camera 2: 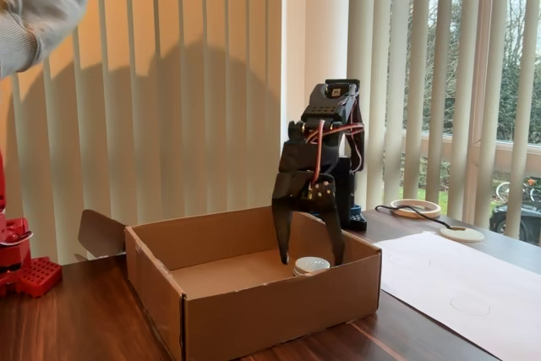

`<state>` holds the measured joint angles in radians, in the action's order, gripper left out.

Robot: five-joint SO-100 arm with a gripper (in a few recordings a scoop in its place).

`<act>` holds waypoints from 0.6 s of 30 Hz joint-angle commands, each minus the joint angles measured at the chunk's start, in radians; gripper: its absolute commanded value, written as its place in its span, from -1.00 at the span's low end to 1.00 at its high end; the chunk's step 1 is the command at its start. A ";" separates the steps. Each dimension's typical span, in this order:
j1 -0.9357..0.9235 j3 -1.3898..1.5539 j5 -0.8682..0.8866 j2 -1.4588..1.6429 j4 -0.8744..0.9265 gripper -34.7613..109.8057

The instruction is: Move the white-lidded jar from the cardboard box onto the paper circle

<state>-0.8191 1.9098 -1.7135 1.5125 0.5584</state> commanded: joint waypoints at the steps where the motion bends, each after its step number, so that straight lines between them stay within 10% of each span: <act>1: 0.003 -0.089 -0.012 0.009 -0.003 -0.03; 18: -0.002 -0.100 -0.081 -0.031 0.095 -0.03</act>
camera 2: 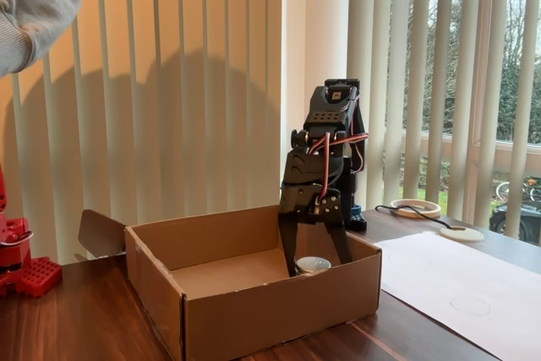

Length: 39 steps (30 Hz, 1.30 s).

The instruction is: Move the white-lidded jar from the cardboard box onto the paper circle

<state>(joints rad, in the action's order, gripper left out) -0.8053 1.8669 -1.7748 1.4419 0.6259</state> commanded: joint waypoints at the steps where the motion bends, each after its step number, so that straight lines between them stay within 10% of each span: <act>1: -0.017 -0.058 -0.025 0.040 0.032 -0.03; 39: -0.037 -0.061 -0.087 0.101 0.054 -0.33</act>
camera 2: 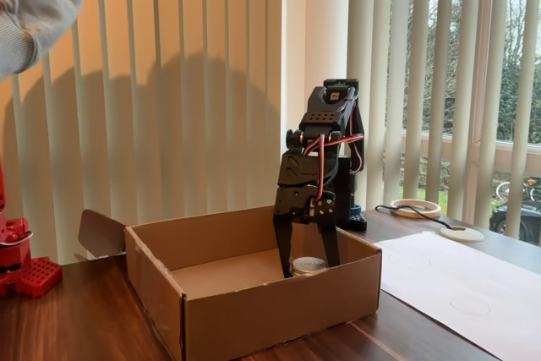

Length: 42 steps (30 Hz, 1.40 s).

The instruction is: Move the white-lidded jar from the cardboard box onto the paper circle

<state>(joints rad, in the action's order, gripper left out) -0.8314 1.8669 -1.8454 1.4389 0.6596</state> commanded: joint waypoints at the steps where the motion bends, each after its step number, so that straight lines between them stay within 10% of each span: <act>1: -0.009 -0.061 -0.021 0.123 0.029 -0.33; 16: 0.025 -0.121 -0.005 0.472 0.293 -0.36; 42: 0.081 -0.060 0.311 0.495 0.117 -0.35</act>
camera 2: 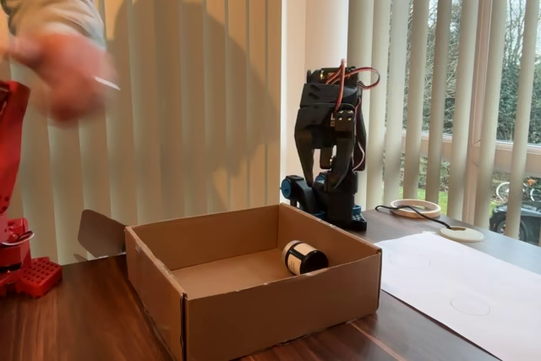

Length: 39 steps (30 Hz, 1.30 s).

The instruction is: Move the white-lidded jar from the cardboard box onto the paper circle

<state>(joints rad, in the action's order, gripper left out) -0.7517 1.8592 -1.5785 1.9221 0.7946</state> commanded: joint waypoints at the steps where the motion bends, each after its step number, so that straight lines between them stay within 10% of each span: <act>1: 0.002 -0.058 0.058 0.005 -0.021 -0.35; 39: -0.029 0.005 -0.003 -0.051 -0.146 -0.37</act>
<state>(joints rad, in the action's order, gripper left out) -0.7624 1.8638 -1.5677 1.8285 0.7087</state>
